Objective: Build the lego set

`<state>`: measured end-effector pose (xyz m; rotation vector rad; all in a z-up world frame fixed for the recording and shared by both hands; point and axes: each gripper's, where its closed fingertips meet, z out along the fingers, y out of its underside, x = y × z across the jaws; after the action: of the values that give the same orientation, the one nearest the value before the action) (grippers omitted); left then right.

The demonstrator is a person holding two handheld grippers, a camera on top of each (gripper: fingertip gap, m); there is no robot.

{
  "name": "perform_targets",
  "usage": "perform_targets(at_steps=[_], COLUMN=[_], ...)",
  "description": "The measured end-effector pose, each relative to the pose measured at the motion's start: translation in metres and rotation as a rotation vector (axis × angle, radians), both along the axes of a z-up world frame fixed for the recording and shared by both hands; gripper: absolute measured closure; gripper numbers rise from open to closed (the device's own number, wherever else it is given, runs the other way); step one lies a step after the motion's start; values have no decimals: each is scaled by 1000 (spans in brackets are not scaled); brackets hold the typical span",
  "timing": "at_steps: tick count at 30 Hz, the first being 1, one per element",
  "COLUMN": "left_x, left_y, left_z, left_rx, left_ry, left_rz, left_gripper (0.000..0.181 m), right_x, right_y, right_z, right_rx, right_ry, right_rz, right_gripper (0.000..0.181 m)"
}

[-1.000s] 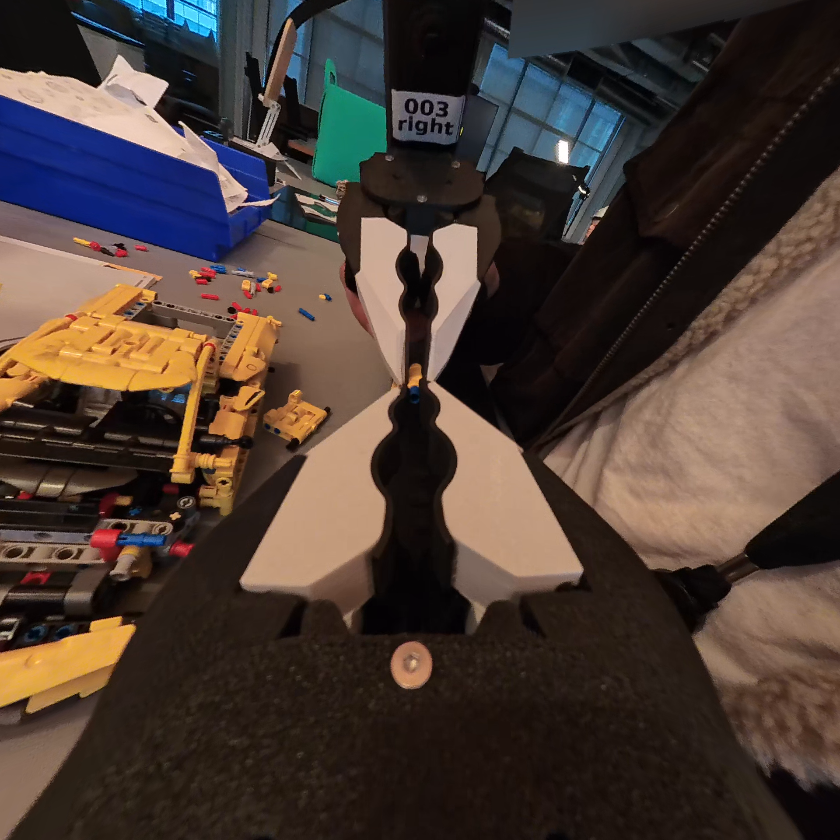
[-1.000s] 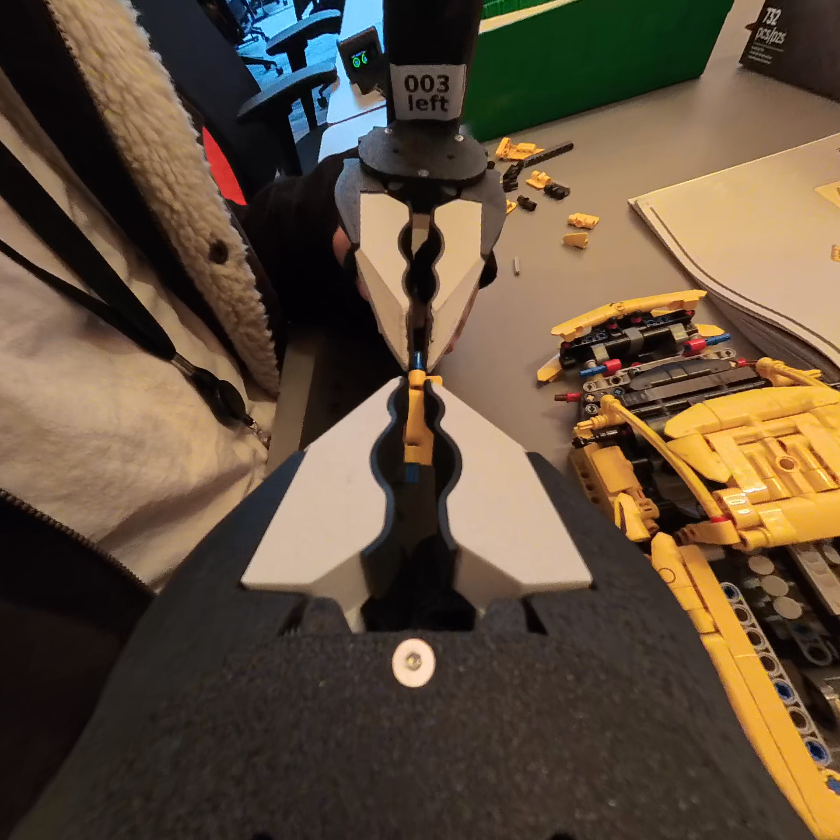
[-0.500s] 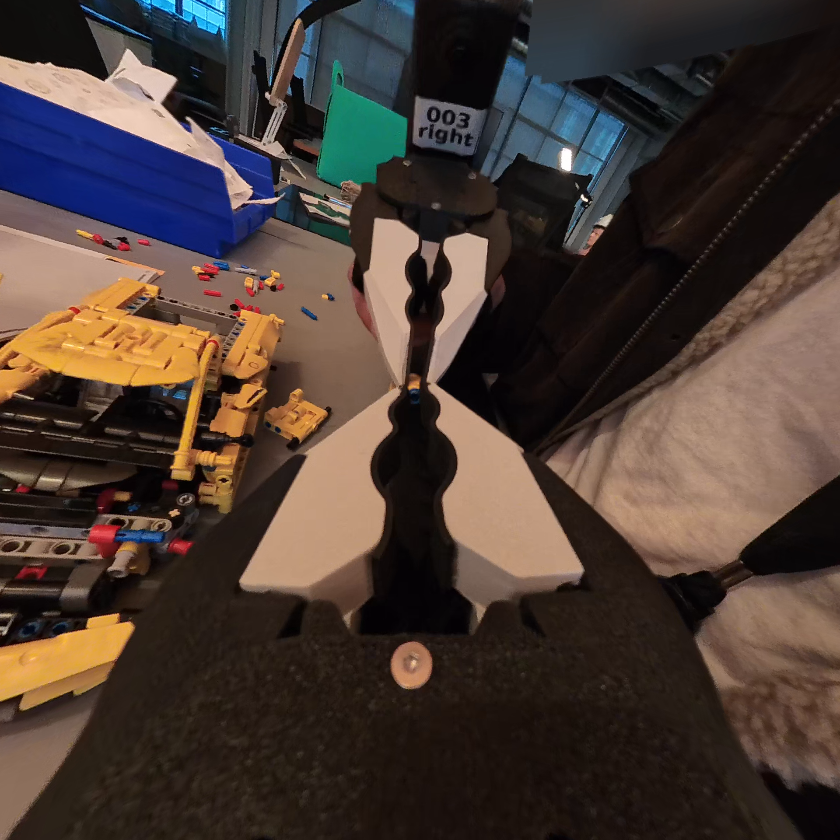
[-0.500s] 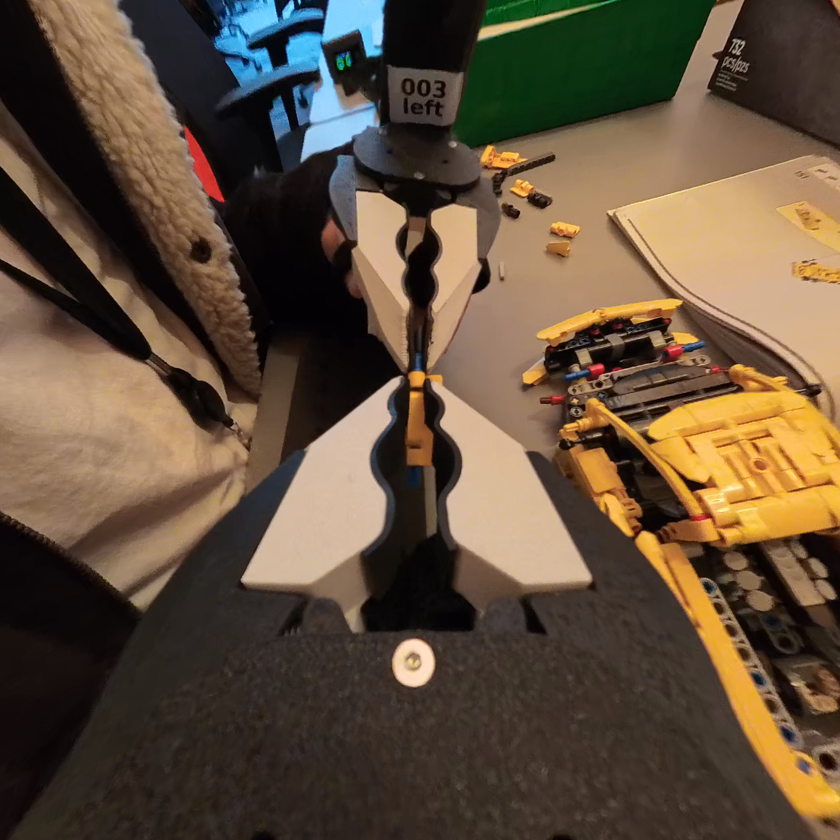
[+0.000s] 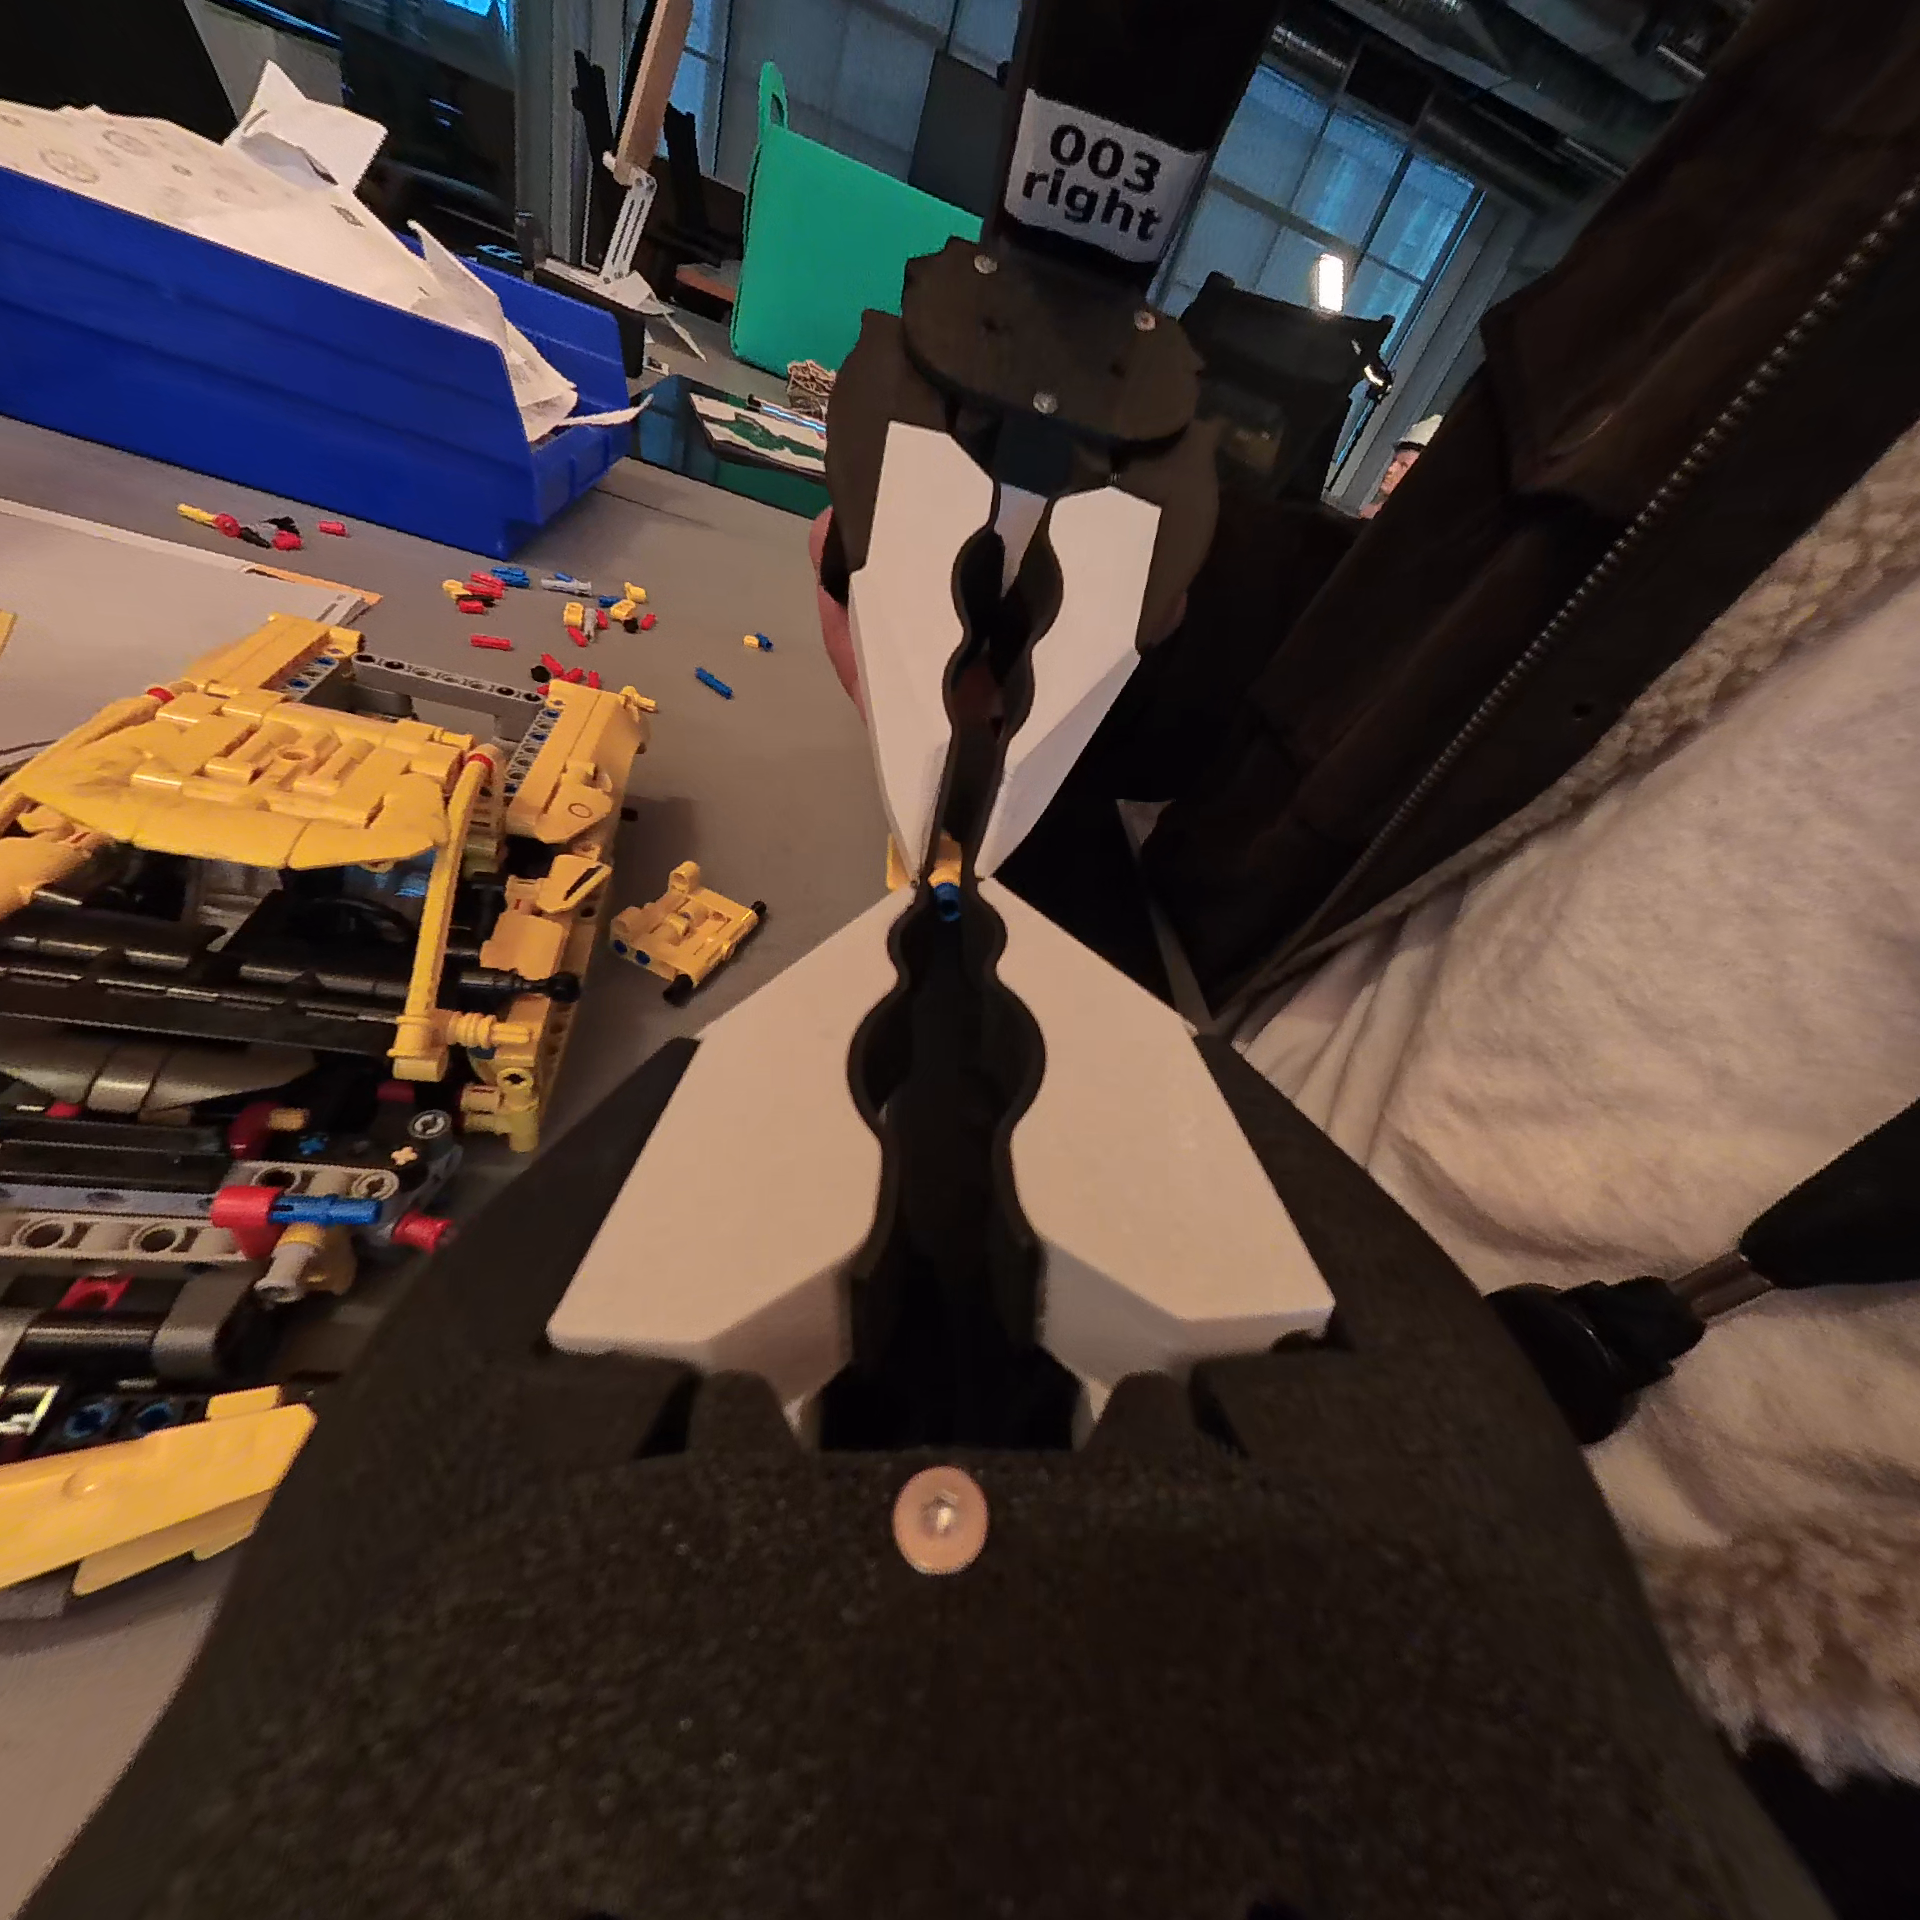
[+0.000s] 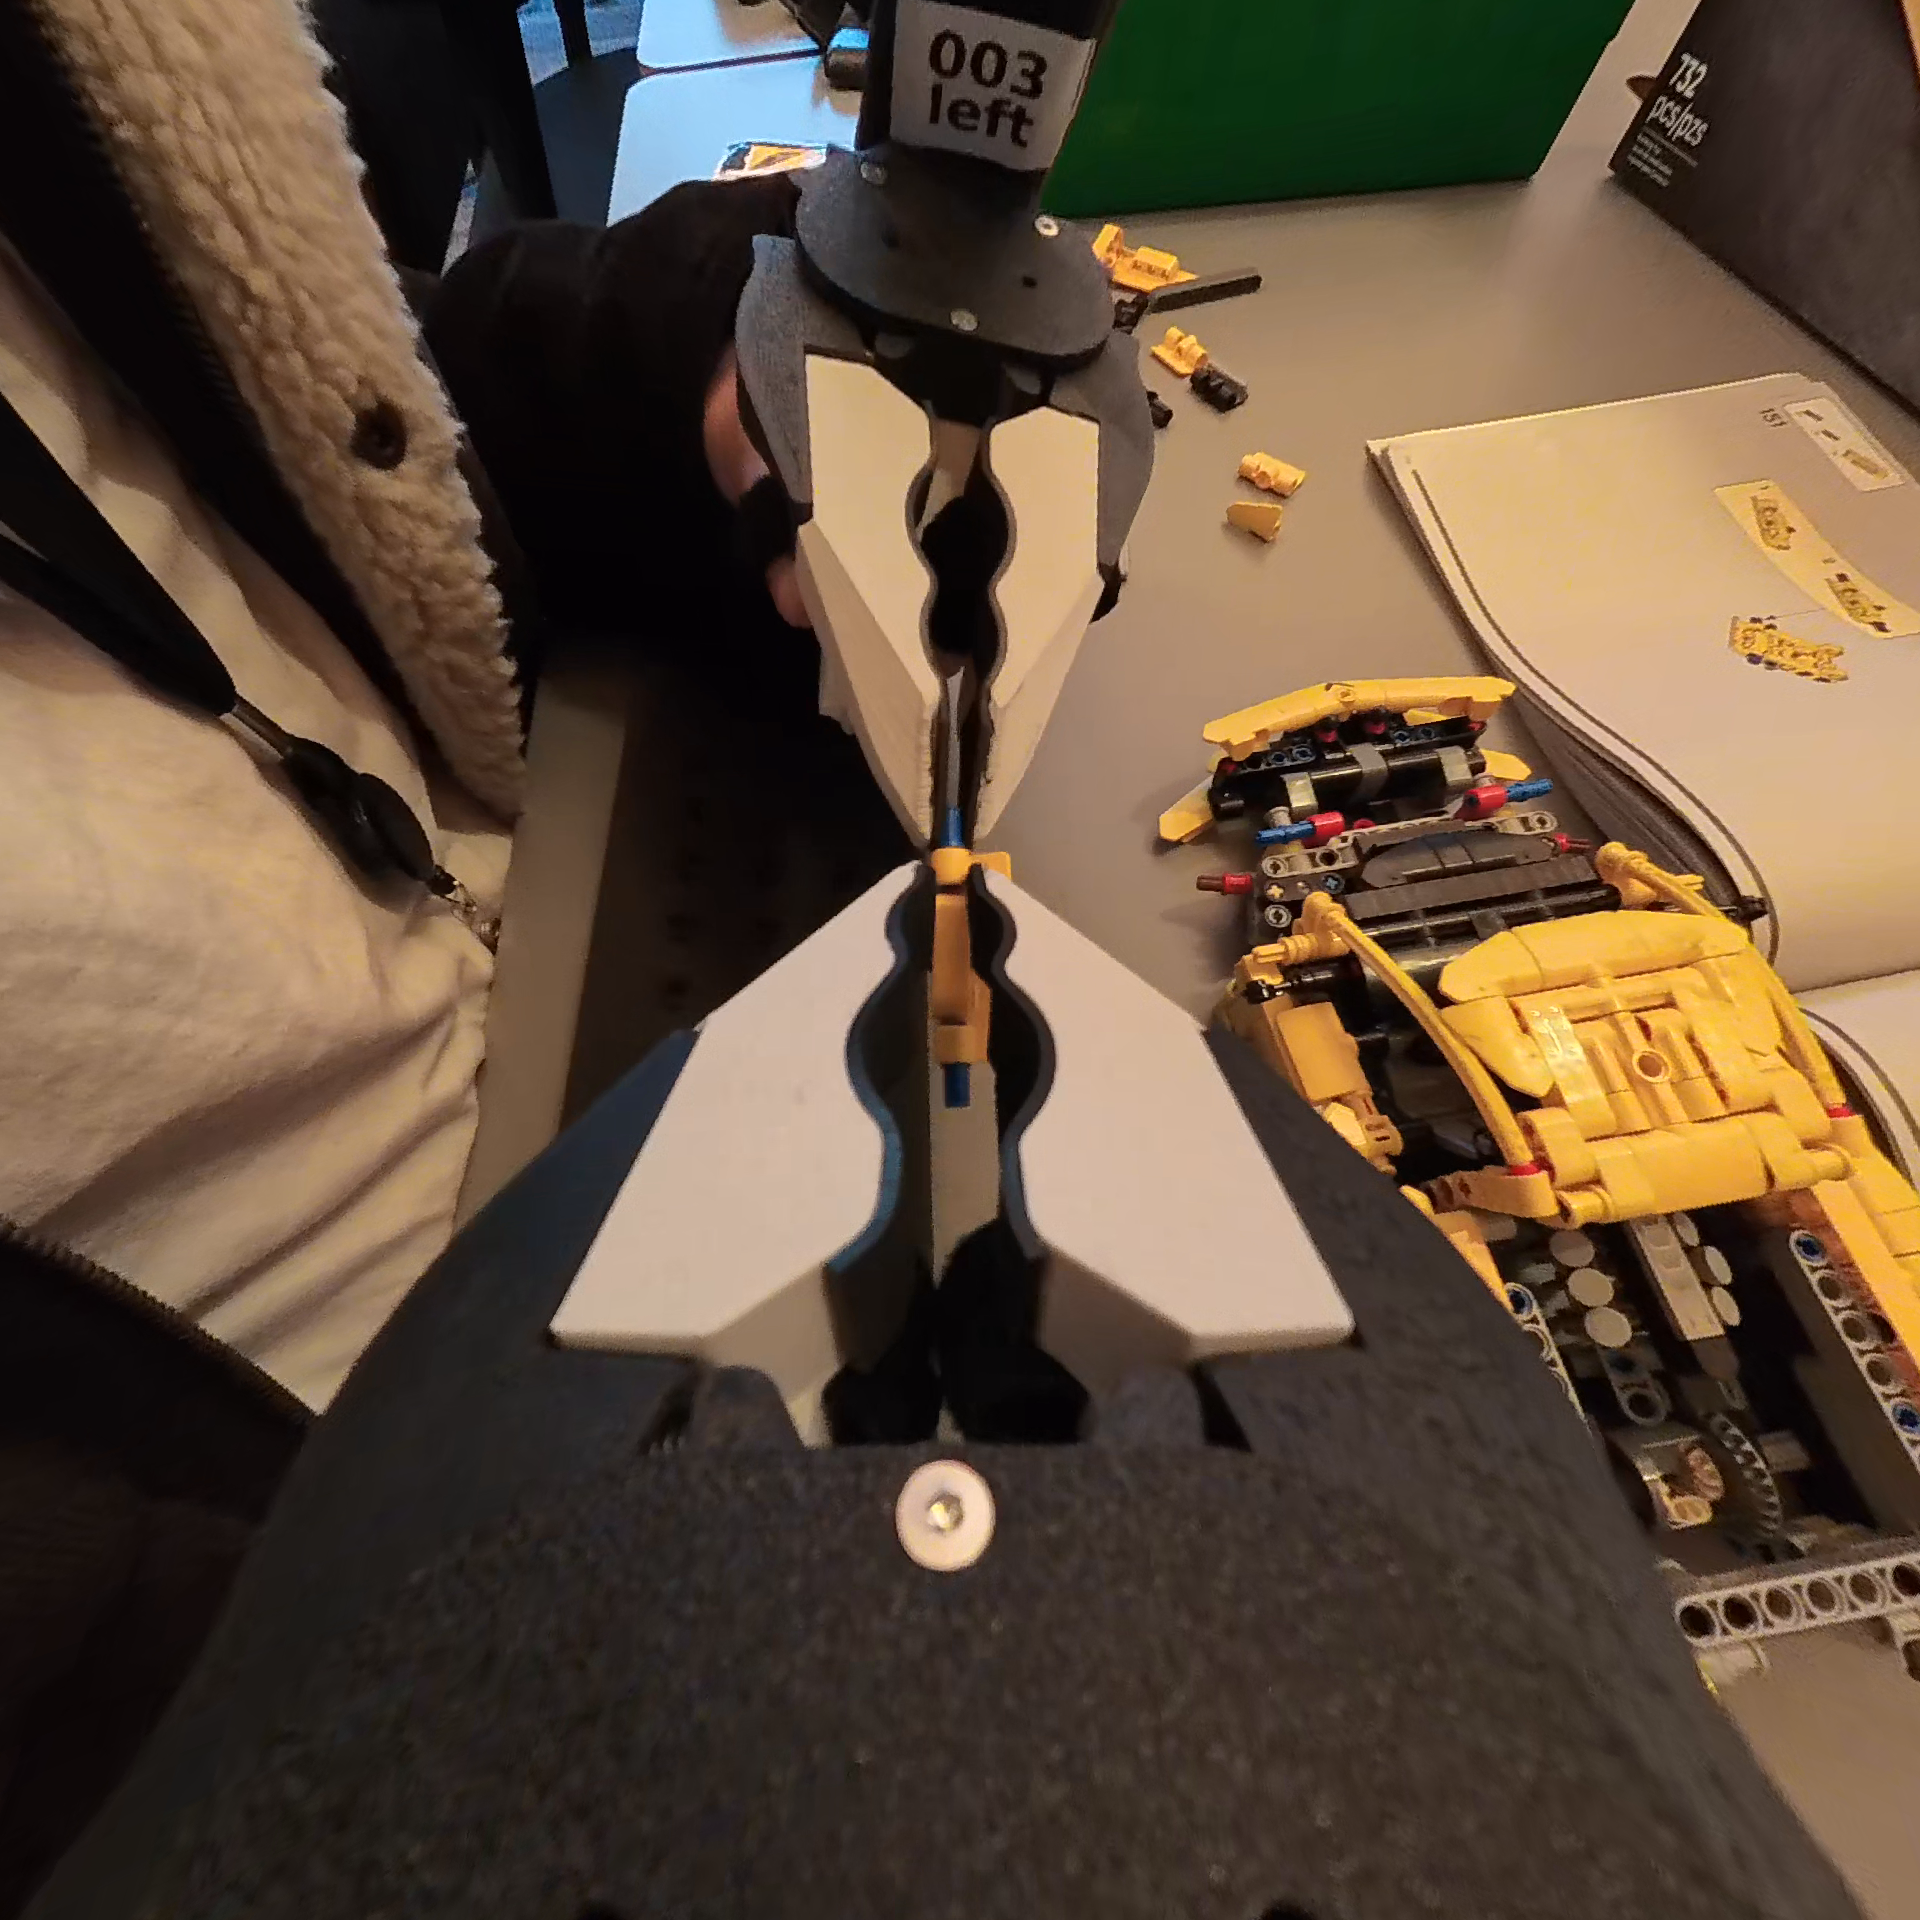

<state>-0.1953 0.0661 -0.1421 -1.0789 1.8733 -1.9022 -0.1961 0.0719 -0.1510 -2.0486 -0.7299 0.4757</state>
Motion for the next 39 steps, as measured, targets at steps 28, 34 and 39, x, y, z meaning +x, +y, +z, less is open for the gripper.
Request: perform_targets(at_steps=[28,34,39], left_x=[-10,-10,-9], left_y=[18,15,15], left_z=[45,40,36], left_rx=[-170,-144,-131], left_ry=[-191,-177,-157], left_rz=[34,25,27], left_gripper=[177,177,177], right_x=[-1,-2,-2], right_y=[9,6,6], right_z=[49,44,40], right_rx=[163,129,107], right_ry=[439,437,459], right_rz=[-100,-81,-75], right_gripper=[159,159,159])
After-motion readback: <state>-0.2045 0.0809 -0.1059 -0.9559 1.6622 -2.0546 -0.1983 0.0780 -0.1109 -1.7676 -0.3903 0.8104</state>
